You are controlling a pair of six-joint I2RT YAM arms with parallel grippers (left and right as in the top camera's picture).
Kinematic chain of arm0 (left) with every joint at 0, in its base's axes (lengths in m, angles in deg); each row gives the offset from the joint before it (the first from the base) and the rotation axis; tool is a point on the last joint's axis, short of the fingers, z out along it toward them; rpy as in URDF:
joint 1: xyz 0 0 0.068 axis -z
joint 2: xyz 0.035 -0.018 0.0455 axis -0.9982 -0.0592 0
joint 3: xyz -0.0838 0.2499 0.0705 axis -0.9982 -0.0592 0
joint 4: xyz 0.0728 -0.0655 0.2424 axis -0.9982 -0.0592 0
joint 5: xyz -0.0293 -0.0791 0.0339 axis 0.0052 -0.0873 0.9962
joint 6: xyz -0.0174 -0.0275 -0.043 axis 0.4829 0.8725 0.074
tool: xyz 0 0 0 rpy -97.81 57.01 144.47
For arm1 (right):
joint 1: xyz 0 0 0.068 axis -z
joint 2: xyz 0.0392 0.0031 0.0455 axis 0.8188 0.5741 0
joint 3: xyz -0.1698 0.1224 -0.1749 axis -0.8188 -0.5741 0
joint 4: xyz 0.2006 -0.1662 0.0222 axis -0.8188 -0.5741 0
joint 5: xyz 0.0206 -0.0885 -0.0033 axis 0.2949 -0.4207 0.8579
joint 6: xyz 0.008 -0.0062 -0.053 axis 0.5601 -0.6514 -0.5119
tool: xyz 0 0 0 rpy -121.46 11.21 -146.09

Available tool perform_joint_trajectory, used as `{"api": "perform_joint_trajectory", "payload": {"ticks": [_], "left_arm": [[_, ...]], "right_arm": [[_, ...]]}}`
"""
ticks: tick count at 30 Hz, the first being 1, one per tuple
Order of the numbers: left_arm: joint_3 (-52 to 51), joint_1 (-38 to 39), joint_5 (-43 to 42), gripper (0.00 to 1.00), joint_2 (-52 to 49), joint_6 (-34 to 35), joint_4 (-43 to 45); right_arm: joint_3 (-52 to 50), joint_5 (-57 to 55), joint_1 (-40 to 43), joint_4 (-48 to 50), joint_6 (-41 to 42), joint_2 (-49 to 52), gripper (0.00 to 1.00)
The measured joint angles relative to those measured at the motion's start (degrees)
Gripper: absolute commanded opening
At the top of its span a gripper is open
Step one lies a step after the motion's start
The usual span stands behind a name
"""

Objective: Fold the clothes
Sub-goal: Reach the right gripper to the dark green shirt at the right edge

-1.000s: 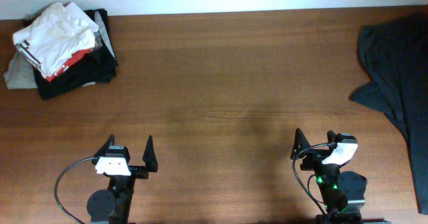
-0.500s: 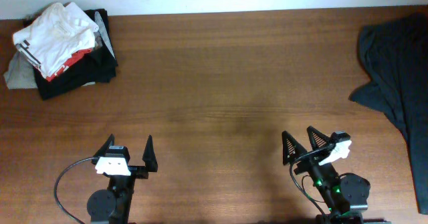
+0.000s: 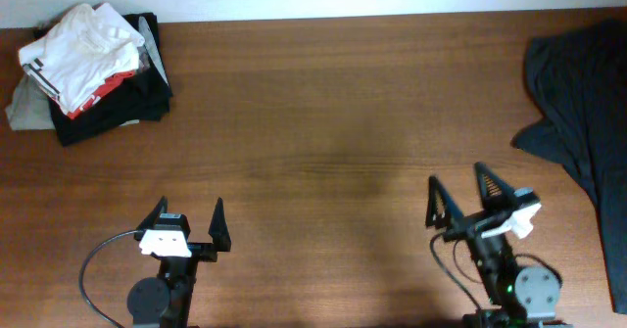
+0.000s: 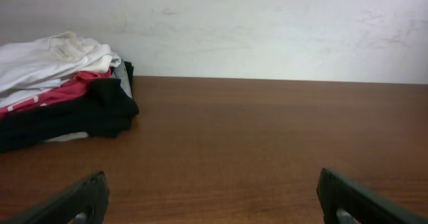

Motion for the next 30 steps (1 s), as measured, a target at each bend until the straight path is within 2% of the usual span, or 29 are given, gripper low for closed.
{"api": "perform_joint_trajectory", "payload": {"ticks": [2, 5, 12, 14, 23, 25, 30], "left_arm": [[0.00, 0.00, 0.02, 0.99, 0.00, 0.00, -0.09], [0.00, 0.00, 0.02, 0.99, -0.09, 0.00, 0.00], [-0.02, 0.00, 0.02, 0.99, -0.13, 0.00, 0.04], [-0.02, 0.00, 0.02, 0.99, -0.09, 0.00, -0.09], [-0.02, 0.00, 0.02, 0.99, -0.09, 0.00, -0.04], [-0.02, 0.00, 0.02, 0.99, -0.09, 0.00, -0.02], [-0.02, 0.00, 0.02, 0.99, -0.09, 0.00, -0.02]], "right_arm": [[7.41, -5.11, 0.00, -0.66, -4.37, 9.42, 0.99], [20.98, -10.29, 0.57, -8.61, -9.18, 25.38, 0.99], [58.86, -12.81, 11.63, -42.51, -13.31, 63.08, 0.99], [67.38, -13.00, 14.47, -48.54, -13.94, 72.37, 0.99], [70.36, -13.07, 22.56, -45.07, -14.73, 94.84, 0.90], [70.36, -13.29, 22.64, -43.82, -14.82, 97.35, 0.86], [70.38, -17.40, 22.62, -43.19, -14.78, 100.50, 0.85]]}}
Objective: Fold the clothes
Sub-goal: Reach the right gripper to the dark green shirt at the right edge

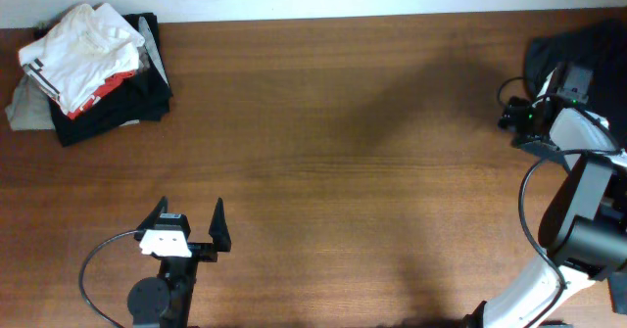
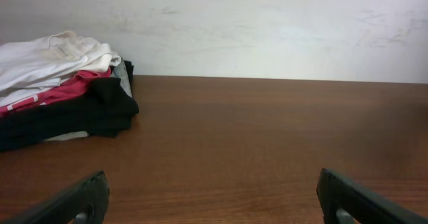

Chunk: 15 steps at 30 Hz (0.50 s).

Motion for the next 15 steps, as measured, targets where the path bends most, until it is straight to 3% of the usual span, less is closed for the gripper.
{"api": "perform_joint_trajectory", "payload": {"ticks": [5, 6, 8, 11, 15], "left_arm": [[0.00, 0.00, 0.00, 0.99, 0.00, 0.02, -0.02], [0.00, 0.00, 0.00, 0.99, 0.00, 0.00, -0.02], [0.00, 0.00, 0.00, 0.99, 0.00, 0.00, -0.02], [0.00, 0.00, 0.00, 0.99, 0.00, 0.00, 0.00], [0.00, 0.00, 0.00, 0.99, 0.00, 0.00, -0.02]], "right_arm": [[0.00, -2.51, 0.02, 0.46, 0.02, 2.89, 0.82], [0.00, -2.73, 0.00, 0.74, -0.13, 3.06, 0.65], [0.02, -2.73, 0.02, 0.90, -0.39, 3.32, 0.51], [0.15, -3.17, 0.00, 1.07, 0.09, 3.52, 0.07], [0.28, -3.78, 0.02, 0.44, 0.24, 3.52, 0.04]]}}
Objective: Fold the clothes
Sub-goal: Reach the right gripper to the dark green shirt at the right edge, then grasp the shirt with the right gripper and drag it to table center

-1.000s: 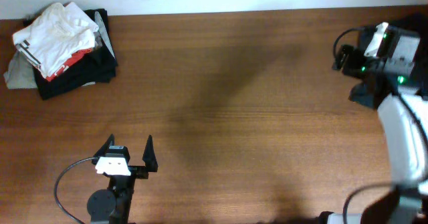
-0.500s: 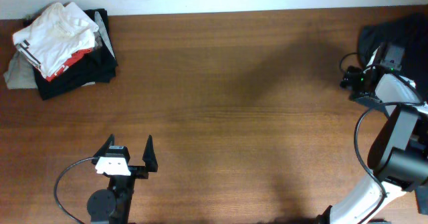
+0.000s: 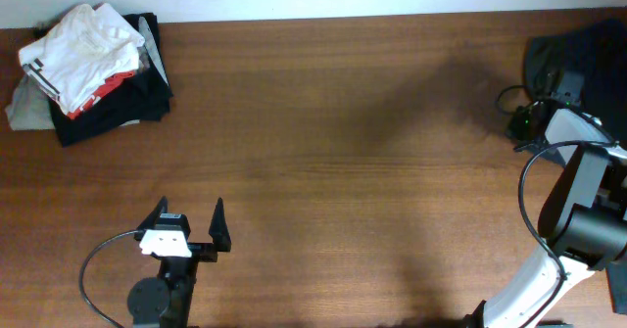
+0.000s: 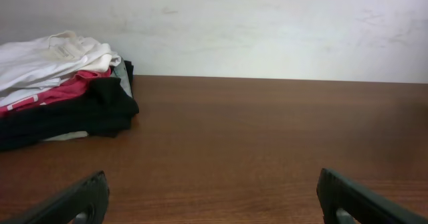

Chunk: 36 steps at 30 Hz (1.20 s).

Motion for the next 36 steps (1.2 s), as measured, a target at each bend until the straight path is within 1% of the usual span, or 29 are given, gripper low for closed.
{"api": "perform_joint_trajectory", "payload": {"ticks": [3, 5, 8, 10, 12, 13, 18, 19, 20, 21, 22, 23, 24, 26, 29, 32, 35, 36], "left_arm": [[0.00, 0.00, 0.00, 0.99, 0.00, 0.00, 0.00], [0.00, 0.00, 0.00, 0.99, 0.00, 0.02, 0.00], [0.00, 0.00, 0.00, 0.99, 0.00, 0.00, 0.02], [0.00, 0.00, 0.00, 0.99, 0.00, 0.00, 0.00], [0.00, 0.00, 0.00, 0.99, 0.00, 0.00, 0.02], [0.00, 0.00, 0.00, 0.99, 0.00, 0.00, 0.00], [0.00, 0.00, 0.00, 0.99, 0.00, 0.00, 0.00], [0.00, 0.00, 0.00, 0.99, 0.00, 0.02, 0.00], [0.00, 0.00, 0.00, 0.99, 0.00, 0.00, 0.00], [0.00, 0.00, 0.00, 0.99, 0.00, 0.00, 0.02], [0.00, 0.00, 0.00, 0.99, 0.00, 0.00, 0.00], [0.00, 0.00, 0.00, 0.99, 0.00, 0.00, 0.02], [0.00, 0.00, 0.00, 0.99, 0.00, 0.00, 0.00], [0.00, 0.00, 0.00, 0.99, 0.00, 0.00, 0.02], [0.00, 0.00, 0.00, 0.99, 0.00, 0.00, 0.02], [0.00, 0.00, 0.00, 0.99, 0.00, 0.02, 0.02], [0.00, 0.00, 0.00, 0.99, 0.00, 0.00, 0.02], [0.00, 0.00, 0.00, 0.99, 0.00, 0.00, 0.02]], "right_arm": [[0.20, 1.01, 0.00, -1.09, 0.04, -0.20, 0.04], [0.13, 5.38, -0.02, -2.19, 0.02, -1.22, 0.04], [-0.13, 13.62, -1.16, -2.56, 0.04, -6.69, 0.04], [-0.13, 17.33, -4.42, -2.36, 0.17, -11.89, 0.04], [-0.04, 19.76, -10.64, -2.27, 0.28, -14.93, 0.04], [0.02, 20.57, -14.05, -2.34, 0.24, -14.93, 0.04], [0.02, 22.40, -34.88, -2.75, 2.01, -11.32, 0.04], [0.02, 22.75, -37.79, -2.75, 2.40, -10.40, 0.04], [0.02, 23.58, -41.64, -2.73, 2.89, -9.09, 0.09], [0.02, 24.22, -46.84, -2.75, 3.08, -7.15, 0.52], [0.02, 24.63, -50.95, -2.78, 3.21, -5.79, 0.68], [-0.02, 24.72, -54.07, -2.82, 3.48, -5.07, 0.75], [-0.02, 23.67, -57.29, -2.80, 3.61, -4.70, 0.90], [0.48, 21.20, -60.46, -4.11, 3.63, -4.72, 0.98], [3.48, 16.00, -58.31, -9.03, 4.72, -5.18, 0.99], [6.91, 12.24, -51.23, -11.39, 5.70, -8.85, 0.99], [8.83, 11.58, -43.08, -11.82, 7.78, -12.94, 0.99], [9.22, 11.54, -39.74, -14.12, 8.52, -13.84, 0.99]]}}
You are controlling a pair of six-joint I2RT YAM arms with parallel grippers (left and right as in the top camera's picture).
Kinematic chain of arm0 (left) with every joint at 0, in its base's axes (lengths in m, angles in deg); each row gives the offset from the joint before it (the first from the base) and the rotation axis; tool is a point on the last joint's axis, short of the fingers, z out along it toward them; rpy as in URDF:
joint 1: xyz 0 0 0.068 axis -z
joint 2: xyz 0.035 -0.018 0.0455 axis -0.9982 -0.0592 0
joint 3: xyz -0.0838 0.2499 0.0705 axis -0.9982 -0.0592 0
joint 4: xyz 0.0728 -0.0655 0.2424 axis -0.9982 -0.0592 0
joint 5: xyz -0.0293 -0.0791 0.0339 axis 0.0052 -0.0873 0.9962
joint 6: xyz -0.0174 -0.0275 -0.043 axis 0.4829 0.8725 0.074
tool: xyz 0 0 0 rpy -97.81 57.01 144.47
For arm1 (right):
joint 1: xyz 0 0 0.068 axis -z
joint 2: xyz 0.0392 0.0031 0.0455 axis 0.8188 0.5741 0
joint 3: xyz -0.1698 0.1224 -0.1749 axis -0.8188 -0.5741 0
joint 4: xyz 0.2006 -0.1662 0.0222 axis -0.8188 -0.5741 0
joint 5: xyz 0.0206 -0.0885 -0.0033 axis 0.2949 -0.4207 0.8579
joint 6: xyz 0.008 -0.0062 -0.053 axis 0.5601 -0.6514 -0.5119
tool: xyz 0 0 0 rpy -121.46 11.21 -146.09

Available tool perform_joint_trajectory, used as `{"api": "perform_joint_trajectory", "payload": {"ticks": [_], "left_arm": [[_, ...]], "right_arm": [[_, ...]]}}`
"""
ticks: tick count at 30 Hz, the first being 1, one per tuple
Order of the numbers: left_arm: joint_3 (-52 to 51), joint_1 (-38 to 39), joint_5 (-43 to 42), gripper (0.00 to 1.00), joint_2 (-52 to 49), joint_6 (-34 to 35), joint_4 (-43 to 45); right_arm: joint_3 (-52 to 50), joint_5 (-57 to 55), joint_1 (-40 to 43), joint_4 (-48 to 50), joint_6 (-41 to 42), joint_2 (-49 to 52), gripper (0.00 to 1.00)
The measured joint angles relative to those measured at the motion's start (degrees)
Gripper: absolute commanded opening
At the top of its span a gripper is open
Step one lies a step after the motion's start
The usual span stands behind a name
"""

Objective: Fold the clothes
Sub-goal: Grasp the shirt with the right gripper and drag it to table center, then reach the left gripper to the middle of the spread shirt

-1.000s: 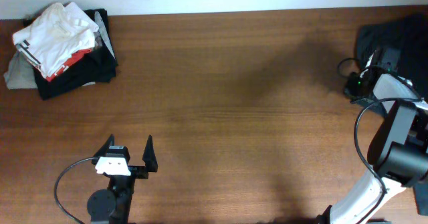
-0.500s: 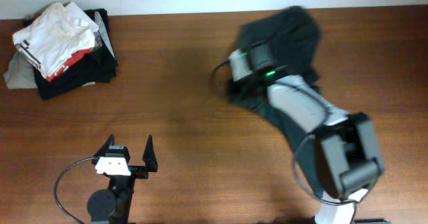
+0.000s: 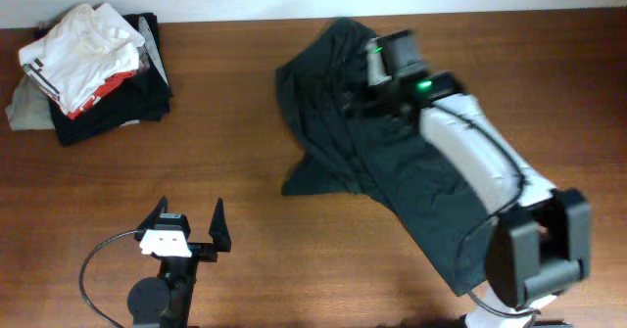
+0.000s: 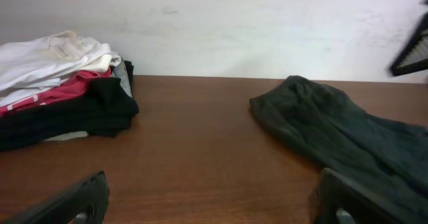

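Note:
A dark garment (image 3: pixel 411 181) lies crumpled across the middle of the table, from the far edge toward the near right, and shows low and flat in the left wrist view (image 4: pixel 334 127). My right gripper (image 3: pixel 355 95) sits over its far part, shut on the cloth where the creases gather, fingers dark against it. The right arm (image 3: pixel 470 157) stretches above the garment, and a blurred piece of it shows high up (image 4: pixel 409 49). My left gripper (image 3: pixel 191 218) (image 4: pixel 210 197) rests open at the near left, holding nothing, well short of the garment.
A pile of folded clothes (image 3: pixel 88 59) (image 4: pixel 57 90), white over red over black, sits at the far left corner. Bare wooden table (image 3: pixel 196 142) lies between the pile, the left gripper and the garment. A white wall runs along the far edge.
The right gripper was at the far right edge on the dark garment. Now it is over the table's middle, and the garment has come with it. The left arm has not moved.
The right gripper first stood open at the near right, with the dark garment heaped at the far right edge. Then it was at that garment, and stayed there a moment later. Now the garment lies spread across the middle, and the left gripper is unmoved.

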Motion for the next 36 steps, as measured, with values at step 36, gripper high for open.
{"api": "perform_joint_trajectory", "payload": {"ticks": [36], "left_arm": [[5.44, -0.04, -18.27, 0.99, -6.82, 0.00, 20.79]], "right_arm": [[-4.72, 2.93, 29.44, -15.72, 14.86, 0.11, 0.99]]}}
